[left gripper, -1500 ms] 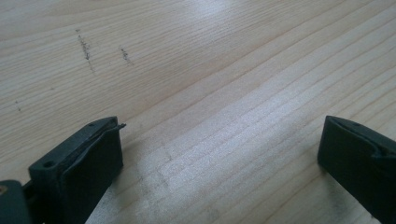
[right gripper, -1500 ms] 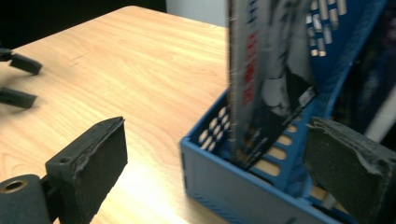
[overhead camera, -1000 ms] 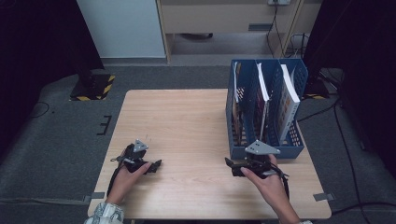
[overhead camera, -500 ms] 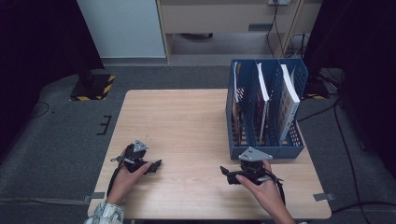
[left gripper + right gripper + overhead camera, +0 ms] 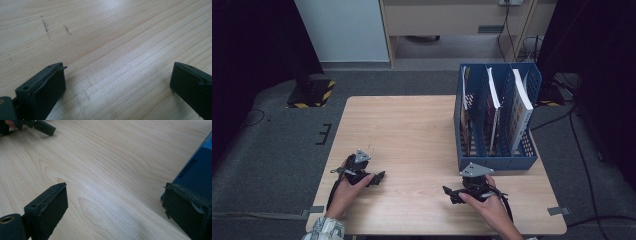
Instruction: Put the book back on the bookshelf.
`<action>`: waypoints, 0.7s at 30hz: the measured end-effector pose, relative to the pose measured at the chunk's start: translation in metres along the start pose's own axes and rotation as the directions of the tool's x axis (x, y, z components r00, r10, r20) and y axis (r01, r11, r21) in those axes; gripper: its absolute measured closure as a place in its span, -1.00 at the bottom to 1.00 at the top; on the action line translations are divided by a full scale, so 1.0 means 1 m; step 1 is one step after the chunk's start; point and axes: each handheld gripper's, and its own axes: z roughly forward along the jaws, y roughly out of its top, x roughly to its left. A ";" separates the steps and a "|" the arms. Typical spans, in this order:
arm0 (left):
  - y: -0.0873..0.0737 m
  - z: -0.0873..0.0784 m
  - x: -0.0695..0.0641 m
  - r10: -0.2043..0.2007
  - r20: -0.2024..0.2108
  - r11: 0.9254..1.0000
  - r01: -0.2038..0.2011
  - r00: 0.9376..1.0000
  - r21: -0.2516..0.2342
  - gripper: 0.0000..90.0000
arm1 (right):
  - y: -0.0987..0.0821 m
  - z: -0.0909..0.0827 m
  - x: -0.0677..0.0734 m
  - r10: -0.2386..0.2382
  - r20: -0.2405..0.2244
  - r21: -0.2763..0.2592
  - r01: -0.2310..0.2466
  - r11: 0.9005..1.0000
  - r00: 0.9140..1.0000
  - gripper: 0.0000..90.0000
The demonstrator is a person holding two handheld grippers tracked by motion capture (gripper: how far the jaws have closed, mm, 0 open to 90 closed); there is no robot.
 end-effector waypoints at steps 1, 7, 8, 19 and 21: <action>0.000 0.000 0.000 -0.001 0.000 1.000 0.001 1.000 -0.001 -1.00 | 0.000 0.001 0.000 0.000 0.000 0.004 0.000 1.000 1.000 -0.85; 0.000 0.000 0.000 -0.001 0.000 1.000 0.001 1.000 0.000 -1.00 | -0.003 0.007 0.003 -0.011 -0.014 0.033 0.012 0.999 1.000 -0.85; 0.000 0.000 0.000 0.000 0.000 1.000 0.000 1.000 0.000 -1.00 | -0.003 0.008 0.004 -0.010 -0.014 0.033 0.011 0.999 1.000 -0.85; 0.000 0.000 0.000 0.001 0.000 1.000 -0.001 1.000 0.000 -1.00 | -0.004 0.018 0.003 -0.017 -0.021 0.069 0.018 0.997 1.000 -0.85; 0.000 0.000 0.000 0.000 0.000 1.000 0.000 1.000 0.000 -1.00 | -0.004 0.019 0.003 -0.017 -0.019 0.073 0.019 0.997 1.000 -0.85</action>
